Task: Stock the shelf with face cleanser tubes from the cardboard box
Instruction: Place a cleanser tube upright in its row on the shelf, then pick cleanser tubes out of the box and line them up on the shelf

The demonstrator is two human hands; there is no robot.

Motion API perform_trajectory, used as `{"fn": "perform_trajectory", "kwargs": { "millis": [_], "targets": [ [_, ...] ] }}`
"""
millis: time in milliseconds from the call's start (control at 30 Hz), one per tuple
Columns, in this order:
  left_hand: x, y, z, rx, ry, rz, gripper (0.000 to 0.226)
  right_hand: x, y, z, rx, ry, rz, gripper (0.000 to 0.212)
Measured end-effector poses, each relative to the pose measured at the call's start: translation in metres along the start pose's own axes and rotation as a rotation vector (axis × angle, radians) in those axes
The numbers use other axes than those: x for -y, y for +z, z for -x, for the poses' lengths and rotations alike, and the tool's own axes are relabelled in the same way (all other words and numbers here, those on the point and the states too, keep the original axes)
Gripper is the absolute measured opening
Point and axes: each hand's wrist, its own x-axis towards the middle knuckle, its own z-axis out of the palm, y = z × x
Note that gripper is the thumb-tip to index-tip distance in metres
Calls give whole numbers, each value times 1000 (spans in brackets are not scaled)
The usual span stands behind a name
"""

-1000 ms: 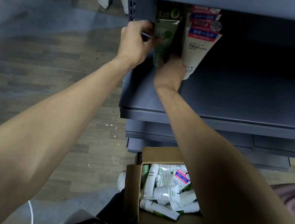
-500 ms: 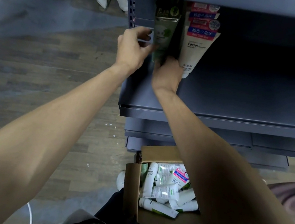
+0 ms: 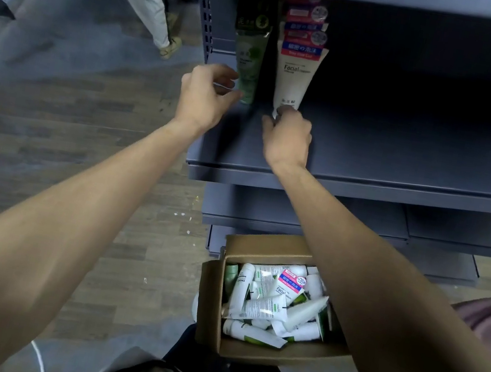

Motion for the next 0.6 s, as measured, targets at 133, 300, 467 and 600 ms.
{"fn": "perform_trajectory", "kwargs": {
  "millis": [133,300,467,600],
  "targets": [
    [-15,7,25,51,89,-32,30,-26,-25,30,26,-105,-15,29],
    [-26,32,94,135,143,-57,20,-104,-40,97,196,-68,-62,30],
    [-18,79,180,299,200,-82,14,-175,-44,148,332,95,21,33],
    [-6,105,230,392,125,-106,14,-209,-48,172,397,165,73,35]
  ]
}}
